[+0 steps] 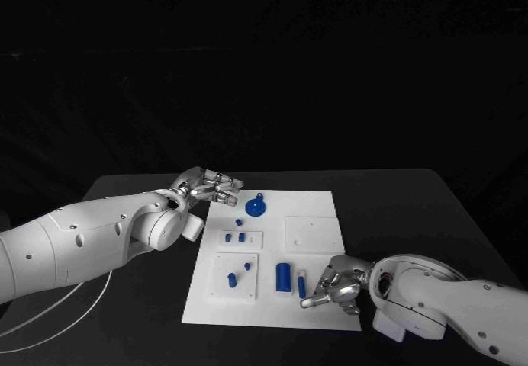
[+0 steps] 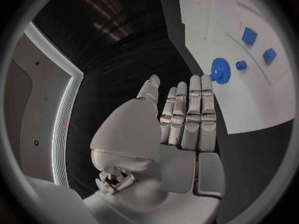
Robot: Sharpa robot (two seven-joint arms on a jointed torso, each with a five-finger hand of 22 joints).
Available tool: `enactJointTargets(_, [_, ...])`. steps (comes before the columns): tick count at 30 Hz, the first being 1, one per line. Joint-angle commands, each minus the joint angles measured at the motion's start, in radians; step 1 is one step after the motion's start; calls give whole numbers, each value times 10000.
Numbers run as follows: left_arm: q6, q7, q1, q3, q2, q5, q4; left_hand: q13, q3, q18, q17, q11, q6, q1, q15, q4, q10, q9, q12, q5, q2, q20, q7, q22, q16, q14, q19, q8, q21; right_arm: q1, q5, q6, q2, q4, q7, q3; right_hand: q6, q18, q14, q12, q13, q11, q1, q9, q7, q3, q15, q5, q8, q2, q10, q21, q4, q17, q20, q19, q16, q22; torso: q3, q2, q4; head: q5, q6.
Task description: Assemble the parts on the task board
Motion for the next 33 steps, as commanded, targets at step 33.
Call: enactJointTargets(33, [172, 8, 7, 4, -79, -125, 48, 3, 79, -195, 11, 32, -38, 30, -1, 32, 16, 1, 18, 8, -44, -18, 33, 17, -40, 21, -51, -29, 27, -29, -883, -1270, 257, -131, -1066, -1, 79, -36, 21, 26, 71, -68, -881, -74, -84, 1557, -64, 811, 7, 912, 101, 100, -1067, -9, -78, 571, 27, 759, -4, -6, 10, 15, -69])
